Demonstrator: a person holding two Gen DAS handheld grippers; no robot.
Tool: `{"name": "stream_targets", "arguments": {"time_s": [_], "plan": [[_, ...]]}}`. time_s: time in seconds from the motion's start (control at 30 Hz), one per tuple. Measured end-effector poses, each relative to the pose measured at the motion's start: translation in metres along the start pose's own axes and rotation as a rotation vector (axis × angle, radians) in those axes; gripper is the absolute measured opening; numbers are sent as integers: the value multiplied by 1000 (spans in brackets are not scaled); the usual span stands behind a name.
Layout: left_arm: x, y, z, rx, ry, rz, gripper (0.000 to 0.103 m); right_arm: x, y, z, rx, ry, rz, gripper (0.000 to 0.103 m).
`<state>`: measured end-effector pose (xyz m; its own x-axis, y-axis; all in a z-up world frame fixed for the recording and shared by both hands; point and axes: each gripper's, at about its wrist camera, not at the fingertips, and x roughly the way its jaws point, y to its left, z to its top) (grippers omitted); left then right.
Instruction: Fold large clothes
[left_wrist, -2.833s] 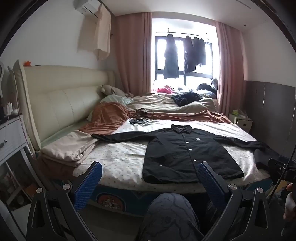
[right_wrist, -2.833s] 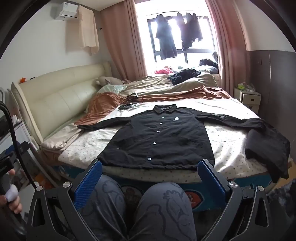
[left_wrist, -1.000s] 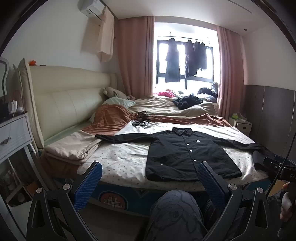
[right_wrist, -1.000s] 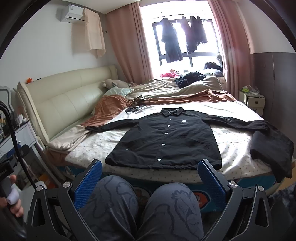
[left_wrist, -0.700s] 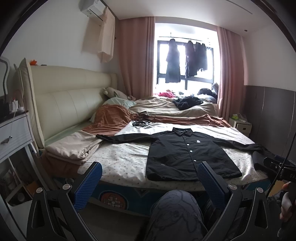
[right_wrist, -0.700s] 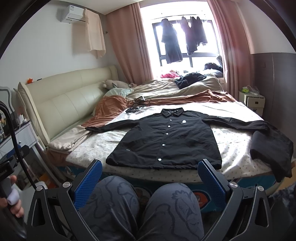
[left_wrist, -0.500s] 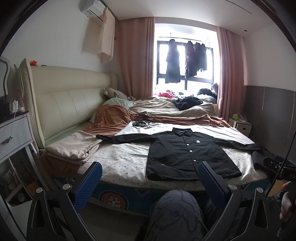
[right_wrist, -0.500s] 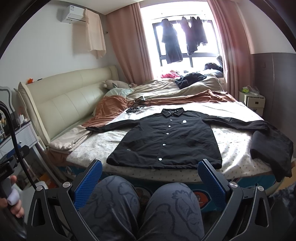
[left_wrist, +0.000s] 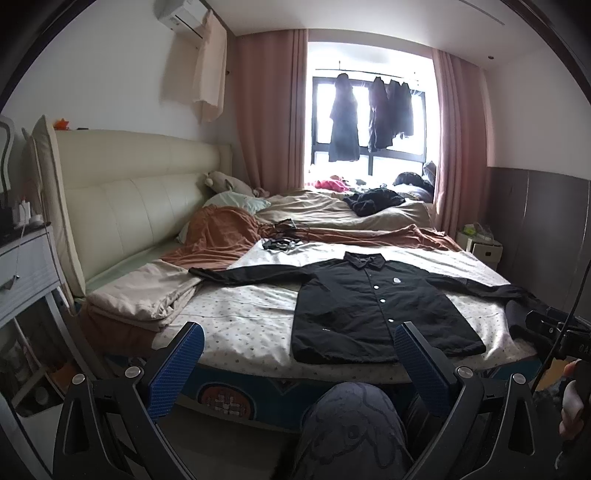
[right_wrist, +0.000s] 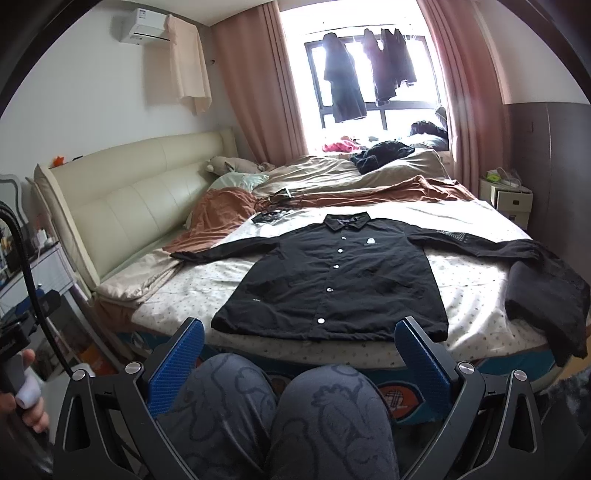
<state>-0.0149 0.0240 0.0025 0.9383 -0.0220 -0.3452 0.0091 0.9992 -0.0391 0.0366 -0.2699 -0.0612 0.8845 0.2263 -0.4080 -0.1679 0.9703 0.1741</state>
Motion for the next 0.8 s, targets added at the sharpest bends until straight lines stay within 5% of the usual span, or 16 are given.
{"name": "stream_targets", "arguments": {"time_s": [0.67, 0.8], "plan": [[153, 47, 40, -98, 102, 49, 103, 166, -27, 70, 56, 87, 57, 103], [194, 64, 57, -118, 128, 83, 96, 203, -29, 89, 67, 99, 67, 102]]}}
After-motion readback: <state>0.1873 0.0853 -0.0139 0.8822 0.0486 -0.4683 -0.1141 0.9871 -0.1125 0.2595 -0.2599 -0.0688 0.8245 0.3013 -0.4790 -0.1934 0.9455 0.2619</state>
